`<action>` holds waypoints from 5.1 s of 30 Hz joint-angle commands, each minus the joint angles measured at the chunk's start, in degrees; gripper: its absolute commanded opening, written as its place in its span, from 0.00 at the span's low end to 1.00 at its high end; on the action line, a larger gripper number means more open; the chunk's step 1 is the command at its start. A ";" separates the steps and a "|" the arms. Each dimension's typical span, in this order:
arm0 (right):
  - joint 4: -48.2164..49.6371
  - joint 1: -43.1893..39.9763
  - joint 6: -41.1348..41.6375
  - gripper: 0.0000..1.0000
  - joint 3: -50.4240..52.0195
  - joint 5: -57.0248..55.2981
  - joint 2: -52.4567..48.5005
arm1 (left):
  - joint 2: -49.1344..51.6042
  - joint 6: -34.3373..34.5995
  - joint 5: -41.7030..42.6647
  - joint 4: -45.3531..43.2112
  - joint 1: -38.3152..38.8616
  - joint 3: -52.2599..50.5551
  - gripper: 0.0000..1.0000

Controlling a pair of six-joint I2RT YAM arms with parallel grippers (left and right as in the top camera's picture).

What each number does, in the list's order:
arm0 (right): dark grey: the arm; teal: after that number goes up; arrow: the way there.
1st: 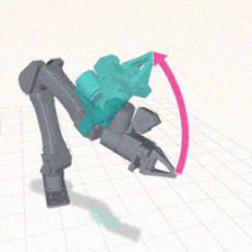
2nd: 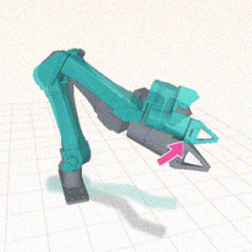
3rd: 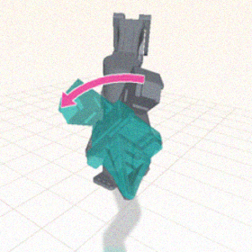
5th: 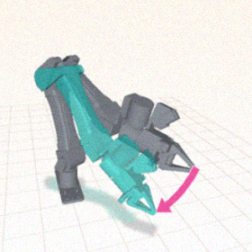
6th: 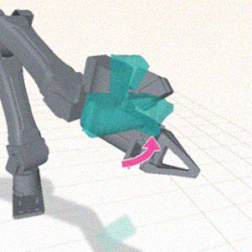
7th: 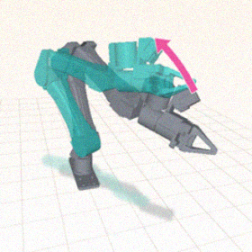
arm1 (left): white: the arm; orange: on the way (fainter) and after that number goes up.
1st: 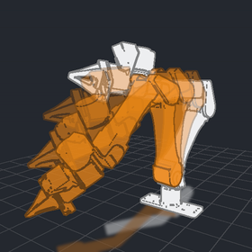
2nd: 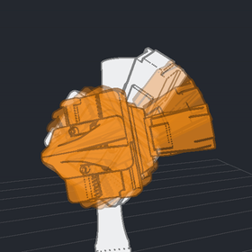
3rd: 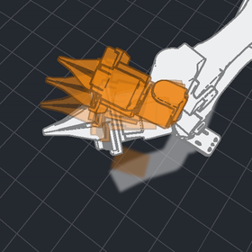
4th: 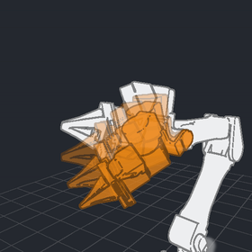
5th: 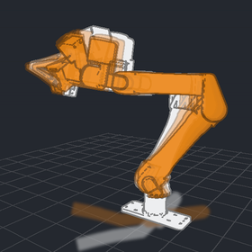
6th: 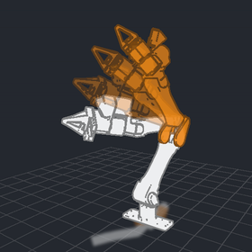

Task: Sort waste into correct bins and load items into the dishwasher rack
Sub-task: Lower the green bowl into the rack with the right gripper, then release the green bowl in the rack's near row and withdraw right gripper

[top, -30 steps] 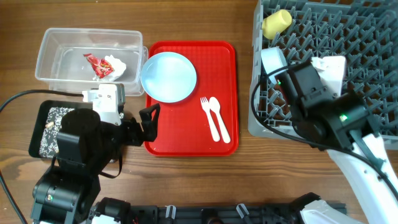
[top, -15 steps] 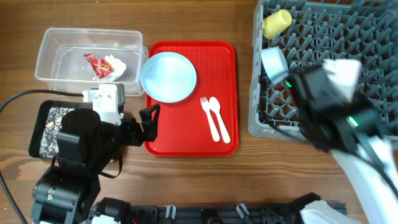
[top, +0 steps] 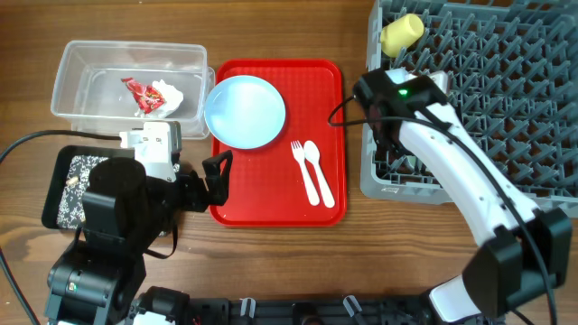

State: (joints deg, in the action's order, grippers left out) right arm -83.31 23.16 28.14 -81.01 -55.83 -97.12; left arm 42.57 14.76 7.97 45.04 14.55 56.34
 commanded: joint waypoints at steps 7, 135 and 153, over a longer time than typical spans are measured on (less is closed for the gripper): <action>2.05 -0.09 2.03 0.04 0.07 -5.81 -1.68 | -0.20 0.70 0.52 0.04 -0.31 -0.20 1.00; 54.88 14.40 -56.70 0.04 30.88 -26.58 3.56 | -0.20 0.66 0.50 -0.74 -0.31 -0.20 1.00; 56.30 17.57 -56.15 0.05 30.88 -16.63 3.56 | -0.20 0.44 0.46 -1.11 -0.31 -0.20 1.00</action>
State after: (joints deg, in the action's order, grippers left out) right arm -27.33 39.62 -28.64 -50.96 -80.75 -92.86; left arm 42.57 14.76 7.97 44.29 14.55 56.29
